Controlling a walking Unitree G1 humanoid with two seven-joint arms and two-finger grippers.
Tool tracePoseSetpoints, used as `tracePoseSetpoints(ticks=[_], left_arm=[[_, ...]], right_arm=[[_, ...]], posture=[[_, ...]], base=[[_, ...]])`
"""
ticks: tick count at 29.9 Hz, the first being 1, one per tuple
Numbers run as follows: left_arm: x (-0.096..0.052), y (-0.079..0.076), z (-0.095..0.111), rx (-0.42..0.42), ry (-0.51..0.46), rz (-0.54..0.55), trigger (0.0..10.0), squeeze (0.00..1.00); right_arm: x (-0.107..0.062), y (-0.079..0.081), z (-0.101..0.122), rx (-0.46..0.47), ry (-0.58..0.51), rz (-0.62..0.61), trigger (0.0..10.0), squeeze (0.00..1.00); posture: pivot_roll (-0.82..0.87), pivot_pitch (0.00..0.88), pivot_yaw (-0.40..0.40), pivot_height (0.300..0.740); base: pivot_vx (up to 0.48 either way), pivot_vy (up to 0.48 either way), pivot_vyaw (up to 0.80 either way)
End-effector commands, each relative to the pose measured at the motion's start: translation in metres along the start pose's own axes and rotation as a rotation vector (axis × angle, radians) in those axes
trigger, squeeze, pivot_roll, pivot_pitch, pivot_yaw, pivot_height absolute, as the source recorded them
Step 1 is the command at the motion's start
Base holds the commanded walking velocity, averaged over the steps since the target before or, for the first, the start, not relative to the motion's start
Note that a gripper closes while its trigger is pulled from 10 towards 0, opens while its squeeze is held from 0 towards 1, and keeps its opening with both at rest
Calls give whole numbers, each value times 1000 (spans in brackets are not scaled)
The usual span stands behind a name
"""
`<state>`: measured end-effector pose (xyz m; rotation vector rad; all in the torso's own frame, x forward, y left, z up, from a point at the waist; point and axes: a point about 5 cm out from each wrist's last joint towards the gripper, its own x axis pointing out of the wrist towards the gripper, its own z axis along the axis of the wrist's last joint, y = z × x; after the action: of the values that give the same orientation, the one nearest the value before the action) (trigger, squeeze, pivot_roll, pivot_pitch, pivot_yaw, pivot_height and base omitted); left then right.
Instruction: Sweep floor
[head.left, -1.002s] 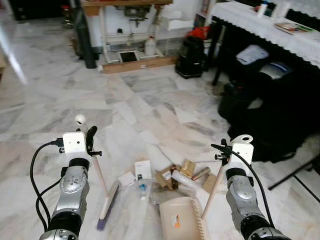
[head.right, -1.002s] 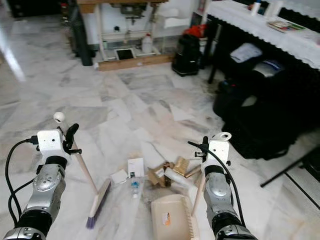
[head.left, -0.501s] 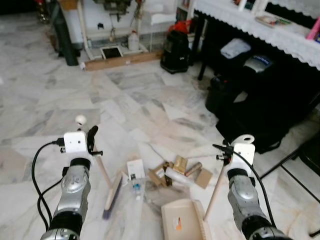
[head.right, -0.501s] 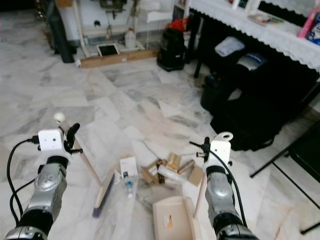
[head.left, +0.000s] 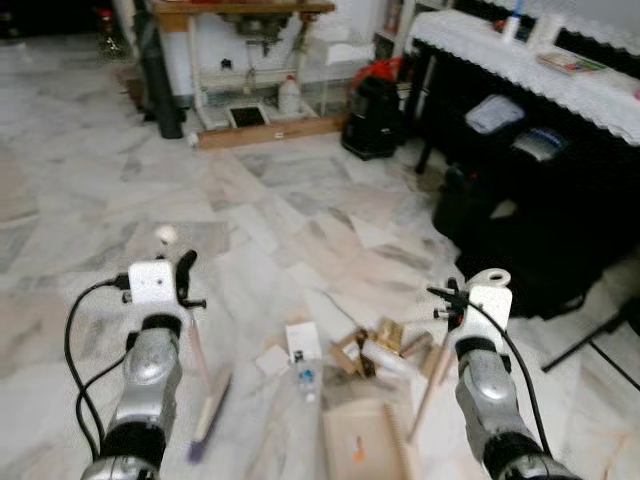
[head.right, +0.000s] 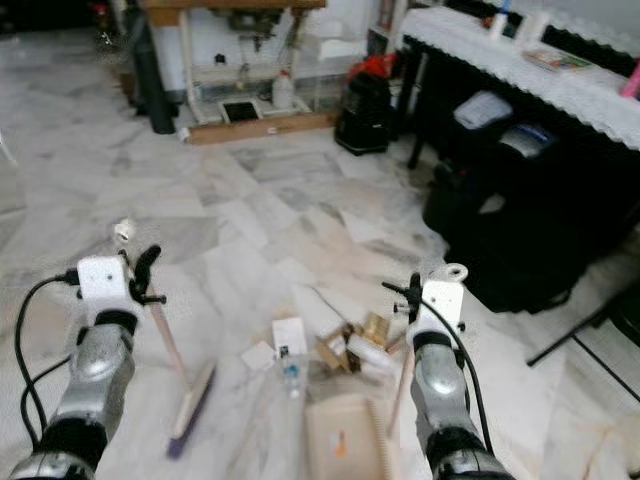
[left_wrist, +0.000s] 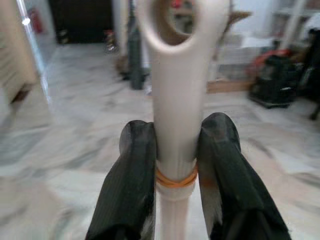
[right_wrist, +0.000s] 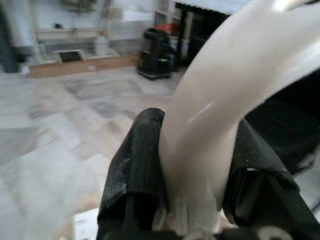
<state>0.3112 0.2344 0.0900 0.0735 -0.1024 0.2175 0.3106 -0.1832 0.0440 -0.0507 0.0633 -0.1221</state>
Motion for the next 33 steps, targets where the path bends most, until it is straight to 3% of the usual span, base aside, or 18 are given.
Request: tracePoseSetpoints(ticks=[1,5,14,33], left_arm=[[8,-14,16,-13,-69,-40,10000,0],[8,-15,16,-13,-70,-42,10000,0],[9,-15,17,-13,-71,-49,10000,0],[12,-17,20,-13,-76,-72,10000,0]], right_arm=[[4,-8,8,17,-33,-32,10000,0],[4,-8,8,16,-37,-30,10000,0],[4,-5,8,21,-36,-28,10000,0],[5,-3,9,29,-35,-31,10000,0]], posture=[[11,0,-63,740],[12,0,-62,740],[12,0,-56,740],[18,0,-48,740]], base=[[0,330,-775],[0,324,-670],[0,319,-47],[0,290,-738]])
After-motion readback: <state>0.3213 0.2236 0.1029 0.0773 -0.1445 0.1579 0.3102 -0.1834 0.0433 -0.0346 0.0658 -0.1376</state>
